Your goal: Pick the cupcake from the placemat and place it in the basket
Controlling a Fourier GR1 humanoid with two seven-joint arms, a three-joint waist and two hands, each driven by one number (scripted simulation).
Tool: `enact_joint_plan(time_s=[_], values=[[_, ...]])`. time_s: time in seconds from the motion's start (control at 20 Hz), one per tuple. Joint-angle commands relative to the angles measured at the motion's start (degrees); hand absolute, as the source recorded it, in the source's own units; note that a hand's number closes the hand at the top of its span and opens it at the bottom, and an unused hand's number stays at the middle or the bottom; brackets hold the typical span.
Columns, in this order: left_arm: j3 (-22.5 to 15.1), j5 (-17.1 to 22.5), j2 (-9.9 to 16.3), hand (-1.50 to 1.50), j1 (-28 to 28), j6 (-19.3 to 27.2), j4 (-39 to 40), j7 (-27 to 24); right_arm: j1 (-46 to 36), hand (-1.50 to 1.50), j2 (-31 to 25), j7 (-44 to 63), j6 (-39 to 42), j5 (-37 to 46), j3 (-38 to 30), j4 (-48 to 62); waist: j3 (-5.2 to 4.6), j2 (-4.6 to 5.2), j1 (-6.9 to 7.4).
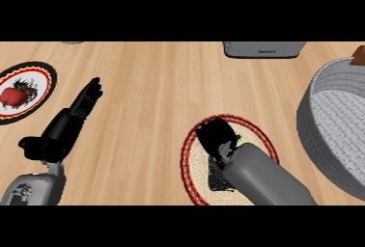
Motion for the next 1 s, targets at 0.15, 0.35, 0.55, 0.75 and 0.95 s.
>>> enact_joint_plan(time_s=[0.15, 0.35, 0.55, 0.75, 0.95], values=[[1.58, -0.52, -0.16, 0.0, -3.11, -1.56, 2.87, -1.02, 1.34, -1.5, -0.03, -4.23, -2.11, 5.91, -1.29, 4.67, 0.0, 0.05, -0.02], [-0.51, -2.24, -2.59, 0.0, -0.01, 0.78, -2.91, 2.77, 5.99, -1.5, 1.34, -2.84, -0.12, 7.2, -0.49, 3.19, 0.0, -0.05, -0.08], [1.81, 0.43, -0.76, 0.0, 0.78, -2.52, -4.12, 2.28, 2.48, 1.5, -0.93, -7.89, 4.43, 6.33, -4.22, 4.56, 0.0, -0.05, 0.08], [2.57, 1.82, -0.55, 0.0, -1.41, -3.05, -5.94, 7.44, 1.62, 1.5, 0.86, -9.75, 4.16, 8.96, -1.54, 8.0, 0.01, -0.02, 0.16], [3.29, 0.29, -0.57, 0.0, -2.27, -3.21, -1.11, 3.5, 2.28, 1.5, 0.87, -11.61, 3.39, 11.86, 0.71, 6.33, 0.0, 0.03, 0.03]])
